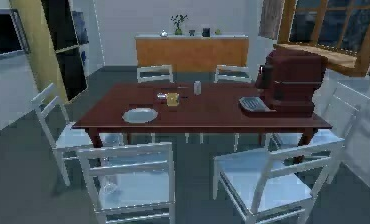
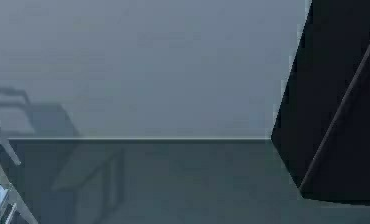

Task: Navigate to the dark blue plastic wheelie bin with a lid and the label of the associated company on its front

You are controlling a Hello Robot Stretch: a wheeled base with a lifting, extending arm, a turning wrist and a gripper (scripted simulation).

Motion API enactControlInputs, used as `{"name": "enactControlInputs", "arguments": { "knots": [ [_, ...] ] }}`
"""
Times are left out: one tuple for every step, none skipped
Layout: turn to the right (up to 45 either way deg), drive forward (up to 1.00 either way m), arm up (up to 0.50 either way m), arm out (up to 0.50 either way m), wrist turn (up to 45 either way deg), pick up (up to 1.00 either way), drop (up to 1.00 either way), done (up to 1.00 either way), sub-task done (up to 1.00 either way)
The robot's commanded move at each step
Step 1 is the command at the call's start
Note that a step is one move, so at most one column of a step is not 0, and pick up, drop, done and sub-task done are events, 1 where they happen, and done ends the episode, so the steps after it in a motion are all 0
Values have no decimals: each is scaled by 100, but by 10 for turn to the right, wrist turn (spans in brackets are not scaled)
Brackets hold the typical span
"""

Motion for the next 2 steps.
{"name": "enactControlInputs", "arguments": {
  "knots": [
    [-450,0,0,0,0,0,0,0,0],
    [-450,0,0,0,0,0,0,0,0]
  ]
}}
